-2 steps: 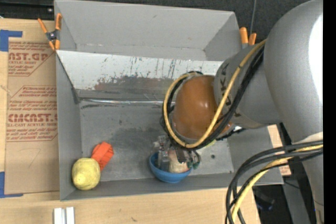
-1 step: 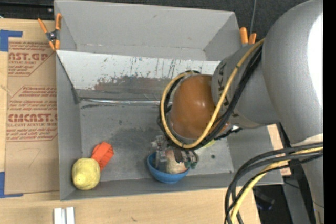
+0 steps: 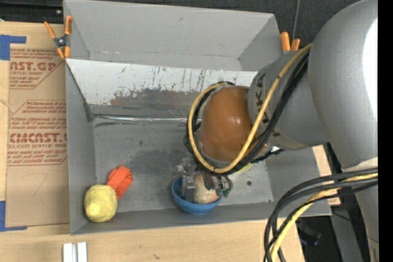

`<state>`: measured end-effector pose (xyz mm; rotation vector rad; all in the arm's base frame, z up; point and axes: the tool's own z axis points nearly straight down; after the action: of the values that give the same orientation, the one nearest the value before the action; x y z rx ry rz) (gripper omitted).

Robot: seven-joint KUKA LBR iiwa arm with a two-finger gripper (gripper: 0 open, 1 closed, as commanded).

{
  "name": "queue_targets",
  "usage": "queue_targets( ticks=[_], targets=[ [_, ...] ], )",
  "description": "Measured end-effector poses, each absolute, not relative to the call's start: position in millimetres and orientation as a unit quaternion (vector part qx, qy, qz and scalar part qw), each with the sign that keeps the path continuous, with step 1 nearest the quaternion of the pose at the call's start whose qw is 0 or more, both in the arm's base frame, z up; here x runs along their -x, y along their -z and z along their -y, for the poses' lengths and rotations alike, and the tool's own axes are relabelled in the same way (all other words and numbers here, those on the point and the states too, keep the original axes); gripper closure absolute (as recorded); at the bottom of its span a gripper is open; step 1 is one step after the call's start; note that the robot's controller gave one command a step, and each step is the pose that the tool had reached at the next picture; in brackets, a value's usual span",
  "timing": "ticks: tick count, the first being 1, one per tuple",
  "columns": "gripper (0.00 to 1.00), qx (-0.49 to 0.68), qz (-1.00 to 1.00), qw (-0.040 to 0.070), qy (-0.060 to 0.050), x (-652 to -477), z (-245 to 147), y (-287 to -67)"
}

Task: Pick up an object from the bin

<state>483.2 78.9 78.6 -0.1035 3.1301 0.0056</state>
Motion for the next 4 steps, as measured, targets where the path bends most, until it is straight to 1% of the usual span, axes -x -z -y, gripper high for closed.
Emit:
queue_targets(
  ticks=[1,3,4],
  targets=[
    [1.00,0.032,-0.999,0.003,-0.001,-482.5,-77,-90],
    [1.00,0.032,-0.999,0.005,-0.001,-483.4,-77,-109],
    [1.00,0.032,-0.999,0.006,-0.001,-483.7,-77,-115]
  ],
)
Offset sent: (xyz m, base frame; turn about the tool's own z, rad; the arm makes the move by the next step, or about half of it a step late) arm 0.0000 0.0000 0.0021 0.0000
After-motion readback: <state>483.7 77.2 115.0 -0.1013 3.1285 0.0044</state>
